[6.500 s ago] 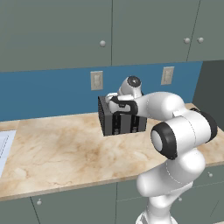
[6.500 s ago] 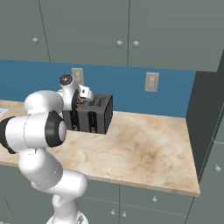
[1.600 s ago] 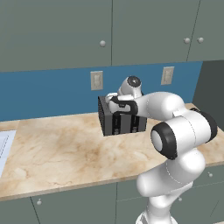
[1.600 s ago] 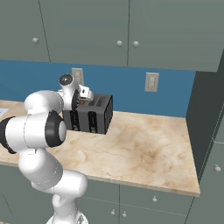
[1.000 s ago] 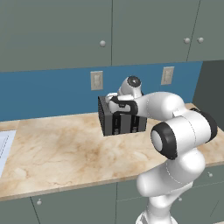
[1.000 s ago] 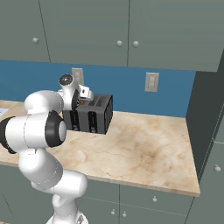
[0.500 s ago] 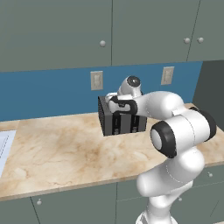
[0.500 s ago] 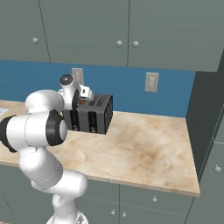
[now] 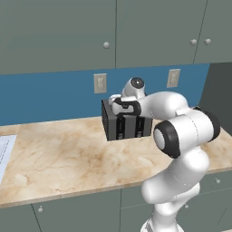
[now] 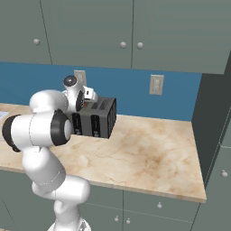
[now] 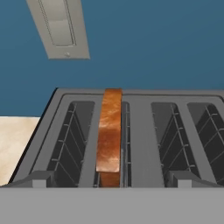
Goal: Start the toaster. Once the lever pops up, take the bread to the plate on the dining counter.
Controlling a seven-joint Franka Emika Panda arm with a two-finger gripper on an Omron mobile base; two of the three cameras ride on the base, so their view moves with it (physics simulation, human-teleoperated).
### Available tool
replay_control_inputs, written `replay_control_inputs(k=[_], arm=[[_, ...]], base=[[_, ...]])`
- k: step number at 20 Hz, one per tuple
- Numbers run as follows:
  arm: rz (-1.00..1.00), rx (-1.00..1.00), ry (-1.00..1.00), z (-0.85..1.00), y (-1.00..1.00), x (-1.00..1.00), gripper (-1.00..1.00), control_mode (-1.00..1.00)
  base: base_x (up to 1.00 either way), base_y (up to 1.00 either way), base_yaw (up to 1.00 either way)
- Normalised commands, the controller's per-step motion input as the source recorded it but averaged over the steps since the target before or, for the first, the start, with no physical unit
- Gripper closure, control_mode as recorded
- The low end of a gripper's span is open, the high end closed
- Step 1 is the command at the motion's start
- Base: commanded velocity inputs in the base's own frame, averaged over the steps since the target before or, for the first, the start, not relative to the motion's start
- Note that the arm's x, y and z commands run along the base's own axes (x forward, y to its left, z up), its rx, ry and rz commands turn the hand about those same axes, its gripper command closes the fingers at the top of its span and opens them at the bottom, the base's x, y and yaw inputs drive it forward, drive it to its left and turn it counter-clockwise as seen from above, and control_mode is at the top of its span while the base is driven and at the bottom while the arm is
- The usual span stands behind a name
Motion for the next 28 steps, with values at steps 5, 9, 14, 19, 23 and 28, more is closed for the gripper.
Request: replay_control_inputs(k=[5, 9, 14, 19, 23, 28], arm=[[0.00, 0.00, 0.00, 0.00, 0.00, 0.07, -1.00, -1.00], [0.00, 0.00, 0.00, -0.01, 0.00, 0.00, -1.00, -1.00], [0.00, 0.00, 0.00, -0.02, 0.00, 0.00, -1.00, -1.00], [0.00, 0.00, 0.00, -0.05, 0.00, 0.00, -1.00, -1.00], [0.00, 0.00, 0.00, -0.08, 0.00, 0.00, -1.00, -1.00], [0.00, 0.00, 0.00, -0.12, 0.00, 0.00, -1.00, -1.00]], base=[[0.00, 0.00, 0.00], [0.00, 0.00, 0.00], [0.00, 0.00, 0.00], [0.00, 0.00, 0.00], [0.00, 0.00, 0.00], [0.00, 0.00, 0.00]])
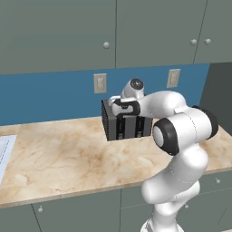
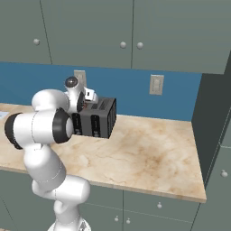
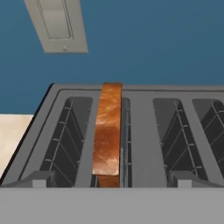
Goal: Start the toaster. Once the lever pops up, take the bread to the plate on the dining counter.
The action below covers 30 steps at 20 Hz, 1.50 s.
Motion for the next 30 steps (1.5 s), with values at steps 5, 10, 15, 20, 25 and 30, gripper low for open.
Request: replay_control_inputs(k=[5, 10, 15, 20, 25, 30], arm=[[0.00, 0.00, 0.00, -0.05, 0.00, 0.00, -1.00, -1.00], [0.00, 0.00, 0.00, -0.01, 0.00, 0.01, -1.00, -1.00], [0.00, 0.00, 0.00, -0.04, 0.00, 0.07, -1.00, -1.00], [0.00, 0.00, 0.01, -0.01, 0.00, 0.03, -1.00, -1.00], [0.00, 0.00, 0.02, -0.04, 0.00, 0.04, -1.00, -1.00], [0.00, 0.00, 0.01, -0.03, 0.01, 0.00, -1.00, -1.00]], base=[[0.00, 0.00, 0.00], [0.00, 0.00, 0.00], [0.00, 0.00, 0.00], [0.00, 0.00, 0.00], [0.00, 0.00, 0.00], [0.00, 0.00, 0.00]])
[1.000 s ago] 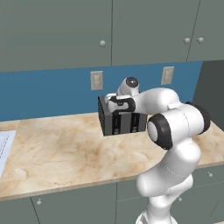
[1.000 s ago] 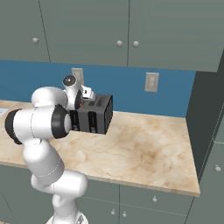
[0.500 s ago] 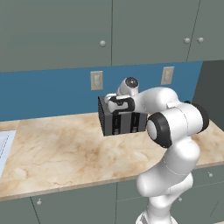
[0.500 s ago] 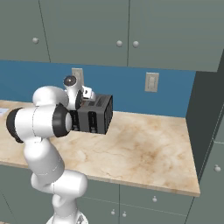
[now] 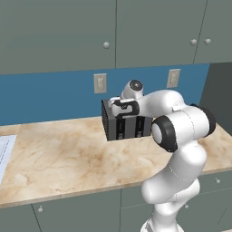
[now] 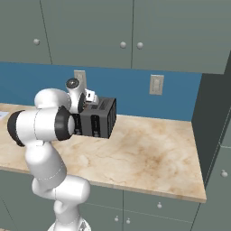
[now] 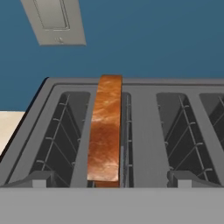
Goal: Start the toaster. Once the lever pops up, take the bread to the plate on the dining counter.
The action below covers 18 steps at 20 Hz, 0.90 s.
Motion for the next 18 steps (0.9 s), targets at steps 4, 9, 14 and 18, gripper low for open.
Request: replay_control_inputs(k=[4, 9, 14, 18], arm=[[0.00, 0.00, 0.00, 0.00, 0.02, 0.00, -1.00, -1.00], [0.00, 0.00, 0.00, 0.00, 0.01, 0.00, -1.00, -1.00], [0.00, 0.00, 0.00, 0.00, 0.00, 0.00, -1.00, -1.00], [0.00, 0.00, 0.00, 0.00, 0.00, 0.02, -1.00, -1.00]], base=[[0.00, 0.00, 0.00], [0.00, 0.00, 0.00], [0.00, 0.00, 0.00], [0.00, 0.00, 0.00]])
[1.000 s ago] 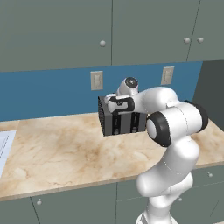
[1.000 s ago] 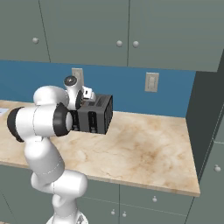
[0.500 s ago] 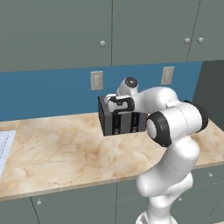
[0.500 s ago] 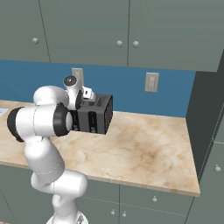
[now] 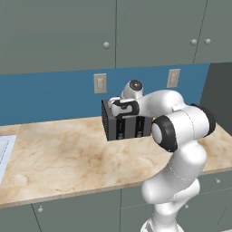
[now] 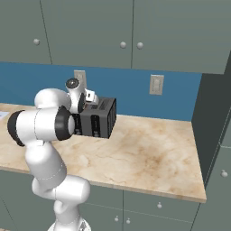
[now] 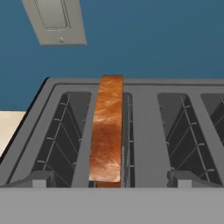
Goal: Start the toaster. Once the lever pops up, take the bread to the plate on the dining counter.
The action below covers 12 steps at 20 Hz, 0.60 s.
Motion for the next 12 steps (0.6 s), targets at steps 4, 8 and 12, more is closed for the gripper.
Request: replay_control_inputs(k=[4, 8, 12], arm=[[0.00, 0.00, 0.00, 0.00, 0.00, 0.02, -1.00, -1.00], [0.00, 0.00, 0.00, 0.00, 0.00, 0.04, -1.00, -1.00], [0.00, 0.00, 0.00, 0.00, 0.00, 0.00, -1.00, -1.00]], base=[[0.00, 0.00, 0.00], [0.00, 0.00, 0.00], [0.00, 0.00, 0.00]])
